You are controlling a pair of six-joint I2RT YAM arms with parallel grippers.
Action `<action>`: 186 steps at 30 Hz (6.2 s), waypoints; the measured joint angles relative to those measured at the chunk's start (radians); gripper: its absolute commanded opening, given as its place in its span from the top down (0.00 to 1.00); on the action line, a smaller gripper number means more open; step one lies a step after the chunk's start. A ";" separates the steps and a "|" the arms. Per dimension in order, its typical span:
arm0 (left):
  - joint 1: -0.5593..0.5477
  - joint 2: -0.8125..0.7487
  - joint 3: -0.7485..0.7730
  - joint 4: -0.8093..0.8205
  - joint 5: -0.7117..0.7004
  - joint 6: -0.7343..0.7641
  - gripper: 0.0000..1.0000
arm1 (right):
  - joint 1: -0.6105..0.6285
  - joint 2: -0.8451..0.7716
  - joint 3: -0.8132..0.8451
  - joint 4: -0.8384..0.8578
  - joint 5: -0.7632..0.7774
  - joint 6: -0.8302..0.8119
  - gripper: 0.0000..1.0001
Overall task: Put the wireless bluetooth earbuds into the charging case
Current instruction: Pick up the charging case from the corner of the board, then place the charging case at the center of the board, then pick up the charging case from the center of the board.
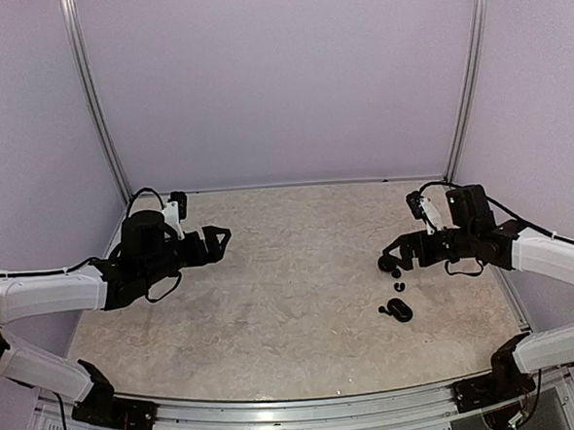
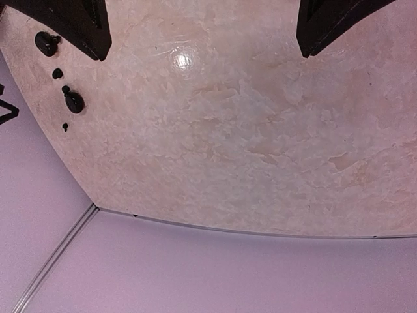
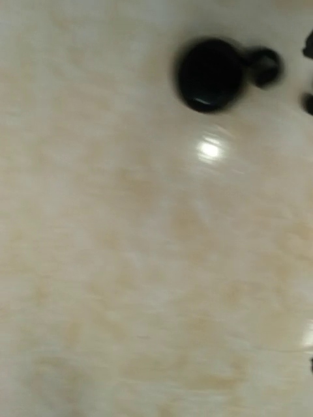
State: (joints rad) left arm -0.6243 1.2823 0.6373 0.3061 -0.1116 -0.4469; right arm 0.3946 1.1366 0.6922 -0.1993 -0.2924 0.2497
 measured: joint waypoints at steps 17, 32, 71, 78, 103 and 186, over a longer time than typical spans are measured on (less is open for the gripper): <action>-0.040 0.054 -0.001 0.114 0.124 -0.021 0.01 | 0.111 0.047 0.048 -0.460 0.046 0.145 0.17; -0.042 0.101 -0.007 0.184 0.225 -0.035 0.01 | 0.203 0.285 0.138 -0.554 0.195 0.124 0.32; -0.043 0.100 -0.026 0.196 0.220 -0.016 0.01 | 0.204 0.423 0.280 -0.547 0.227 0.069 0.68; -0.043 0.092 -0.039 0.201 0.208 -0.021 0.01 | 0.244 0.433 0.450 -0.531 0.206 0.069 0.69; -0.014 0.000 -0.116 0.156 0.148 -0.033 0.01 | 0.455 0.792 0.591 -0.315 0.050 0.100 0.39; -0.519 0.502 -0.132 0.628 -0.054 0.752 0.72 | 0.296 0.090 0.181 0.045 -0.027 -0.045 0.23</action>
State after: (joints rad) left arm -1.1435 1.7840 0.5053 0.9340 -0.1654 0.3046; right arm 0.6910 1.2270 0.8734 -0.1543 -0.3195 0.2047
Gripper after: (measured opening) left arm 0.413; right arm 0.846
